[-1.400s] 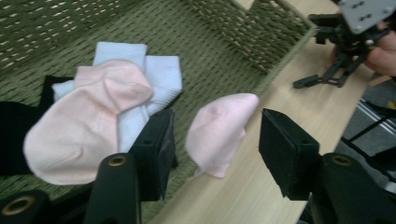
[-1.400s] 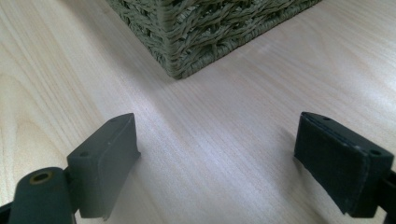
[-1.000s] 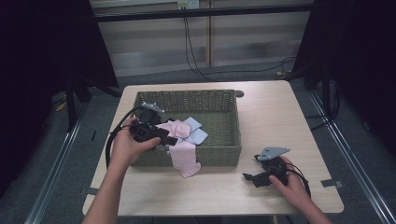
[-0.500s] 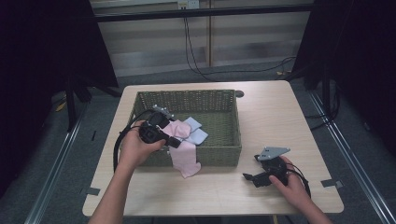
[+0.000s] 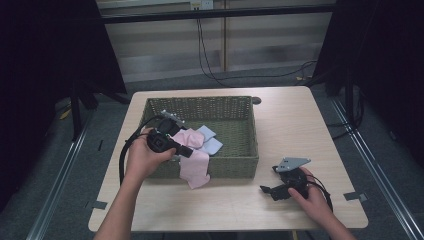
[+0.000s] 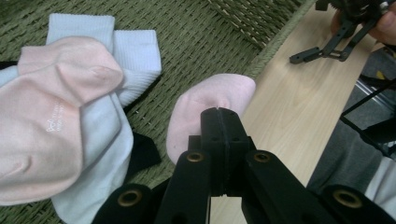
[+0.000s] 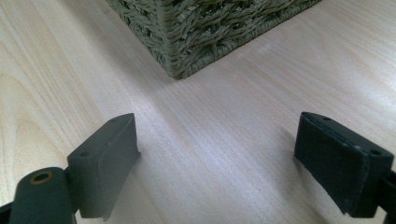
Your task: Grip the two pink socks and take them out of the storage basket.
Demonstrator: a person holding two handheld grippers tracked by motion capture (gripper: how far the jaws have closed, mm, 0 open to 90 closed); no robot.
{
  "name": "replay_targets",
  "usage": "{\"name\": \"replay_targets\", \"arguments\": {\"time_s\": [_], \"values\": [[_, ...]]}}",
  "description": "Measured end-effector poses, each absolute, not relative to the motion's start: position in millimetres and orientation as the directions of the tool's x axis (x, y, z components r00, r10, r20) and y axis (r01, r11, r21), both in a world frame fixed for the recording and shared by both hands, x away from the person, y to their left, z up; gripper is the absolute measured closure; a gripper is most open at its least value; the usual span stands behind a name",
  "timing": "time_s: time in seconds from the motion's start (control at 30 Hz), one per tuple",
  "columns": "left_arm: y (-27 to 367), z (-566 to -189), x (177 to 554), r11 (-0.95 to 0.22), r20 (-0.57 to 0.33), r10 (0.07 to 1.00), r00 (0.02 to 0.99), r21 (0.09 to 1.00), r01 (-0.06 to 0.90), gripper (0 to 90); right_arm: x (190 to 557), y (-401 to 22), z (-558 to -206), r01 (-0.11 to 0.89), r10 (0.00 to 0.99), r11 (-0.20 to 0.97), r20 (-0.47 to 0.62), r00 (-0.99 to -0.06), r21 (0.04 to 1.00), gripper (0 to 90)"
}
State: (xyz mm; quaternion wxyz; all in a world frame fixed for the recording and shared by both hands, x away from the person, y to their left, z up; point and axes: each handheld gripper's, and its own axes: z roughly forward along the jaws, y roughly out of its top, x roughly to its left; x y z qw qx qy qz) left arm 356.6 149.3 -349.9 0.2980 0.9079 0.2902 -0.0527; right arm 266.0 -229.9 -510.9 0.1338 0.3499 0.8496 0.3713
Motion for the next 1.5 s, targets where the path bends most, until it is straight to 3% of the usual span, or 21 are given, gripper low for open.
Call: {"name": "replay_targets", "arguments": {"time_s": [0.37,0.73,0.77,0.8,0.87,0.97,1.1,1.2,1.5], "values": [[159,-314,325,-0.657,-0.224,0.461,0.859,0.564,0.5,90.0,266,-230,-511,0.494,0.693,0.48,0.032,-0.72,0.725,12.7],[171,-318,306,-0.637,-0.263,0.43,0.863,0.589,0.497,89.8,266,-230,-511,0.497,0.695,0.479,0.034,-0.719,0.723,12.7],[172,-319,308,-0.619,-0.262,0.445,0.856,0.601,0.506,87.5,266,-230,-511,0.495,0.693,0.481,0.032,-0.72,0.723,12.6],[174,-320,310,-0.612,-0.241,0.458,0.856,0.614,0.499,77.7,266,-230,-511,0.495,0.693,0.482,0.031,-0.721,0.723,12.7],[177,-322,316,-0.587,-0.234,0.467,0.853,0.64,0.497,70.7,266,-230,-511,0.495,0.693,0.481,0.032,-0.72,0.723,12.7],[180,-327,326,-0.558,-0.196,0.512,0.836,0.664,0.498,52.9,267,-230,-511,0.494,0.692,0.482,0.031,-0.721,0.724,12.7],[185,-339,346,-0.559,-0.167,0.563,0.81,0.645,0.521,47.0,267,-230,-511,0.496,0.693,0.481,0.032,-0.72,0.723,12.7],[187,-349,361,-0.534,-0.195,0.588,0.785,0.636,0.558,41.8,267,-230,-511,0.494,0.692,0.482,0.031,-0.721,0.724,12.7],[187,-363,392,-0.518,-0.156,0.645,0.748,0.631,0.578,37.6,267,-230,-511,0.494,0.692,0.482,0.031,-0.721,0.724,12.7]]}}
